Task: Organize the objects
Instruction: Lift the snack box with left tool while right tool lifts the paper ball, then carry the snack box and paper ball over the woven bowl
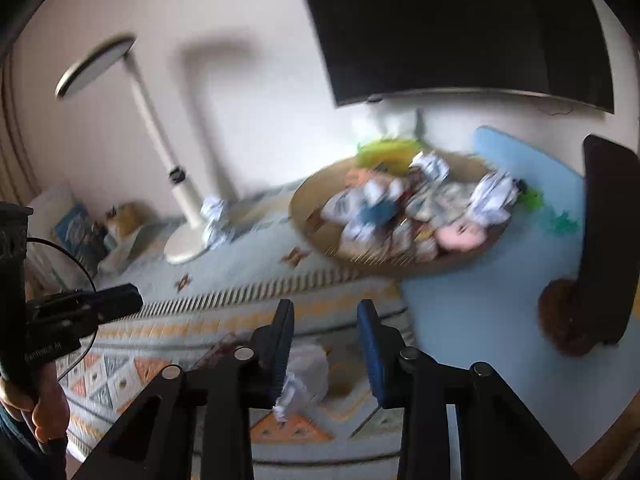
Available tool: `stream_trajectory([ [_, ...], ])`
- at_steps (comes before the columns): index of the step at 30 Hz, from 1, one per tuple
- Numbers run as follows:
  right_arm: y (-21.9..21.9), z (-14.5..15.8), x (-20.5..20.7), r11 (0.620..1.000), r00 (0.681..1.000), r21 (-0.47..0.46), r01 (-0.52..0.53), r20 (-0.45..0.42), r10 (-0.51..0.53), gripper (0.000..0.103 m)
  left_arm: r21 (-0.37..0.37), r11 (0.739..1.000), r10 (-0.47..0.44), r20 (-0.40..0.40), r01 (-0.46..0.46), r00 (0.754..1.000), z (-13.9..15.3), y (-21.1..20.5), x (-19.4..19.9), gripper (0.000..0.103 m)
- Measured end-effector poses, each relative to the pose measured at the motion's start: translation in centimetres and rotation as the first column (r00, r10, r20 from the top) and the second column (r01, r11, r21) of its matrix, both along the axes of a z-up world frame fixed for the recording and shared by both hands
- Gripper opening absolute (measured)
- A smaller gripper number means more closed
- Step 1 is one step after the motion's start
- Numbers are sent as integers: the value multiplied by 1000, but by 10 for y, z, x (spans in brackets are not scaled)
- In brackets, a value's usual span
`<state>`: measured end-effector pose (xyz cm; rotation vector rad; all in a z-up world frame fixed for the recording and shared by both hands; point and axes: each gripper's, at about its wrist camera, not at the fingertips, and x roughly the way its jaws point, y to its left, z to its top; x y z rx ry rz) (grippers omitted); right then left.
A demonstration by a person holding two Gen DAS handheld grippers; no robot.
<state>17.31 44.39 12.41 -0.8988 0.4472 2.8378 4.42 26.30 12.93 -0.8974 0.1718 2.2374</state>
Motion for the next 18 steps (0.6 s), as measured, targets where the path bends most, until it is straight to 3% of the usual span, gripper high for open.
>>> stream_trajectory([
  [2, 10, -1, 0, 999, 999, -43, -32, 10, 32, 32, -9, 1000, -4, 9, 4, 1000, -4, 3, -3, 14],
  [4, 11, -11, 1, 991, 996, -106, -83, 32, 87, 41, -26, 1000, 9, 17, -8, 1000, -14, 2, -3, 15],
  [6, 6, -26, 1, 976, 990, -177, -125, 49, 136, 83, -68, 998, 2, 83, 4, 997, -33, -4, -2, 24],
  [7, 1, -33, 3, 971, 987, -194, -141, 50, 154, 86, -77, 997, -8, 118, 17, 993, -40, -9, -3, 32],
  [10, -19, -48, -2, 980, 983, -134, -150, 86, 162, 86, -111, 993, -8, 239, 35, 971, -68, -21, 2, 32],
  [15, -42, -66, -34, 981, 969, -82, -175, 161, 187, 85, -172, 983, -1, 315, 58, 949, -100, -19, 9, 32],
  [16, -45, -69, -38, 983, 966, -57, -174, 182, 181, 80, -171, 983, -4, 319, 62, 948, -103, -18, 9, 32],
  [17, -48, -71, -41, 984, 965, -37, -176, 189, 180, 65, -175, 982, -7, 307, 64, 952, -105, -16, 11, 33],
  [18, -50, -73, -44, 984, 963, -24, -177, 200, 178, 64, -190, 980, -11, 279, 66, 960, -105, -12, 12, 33],
])
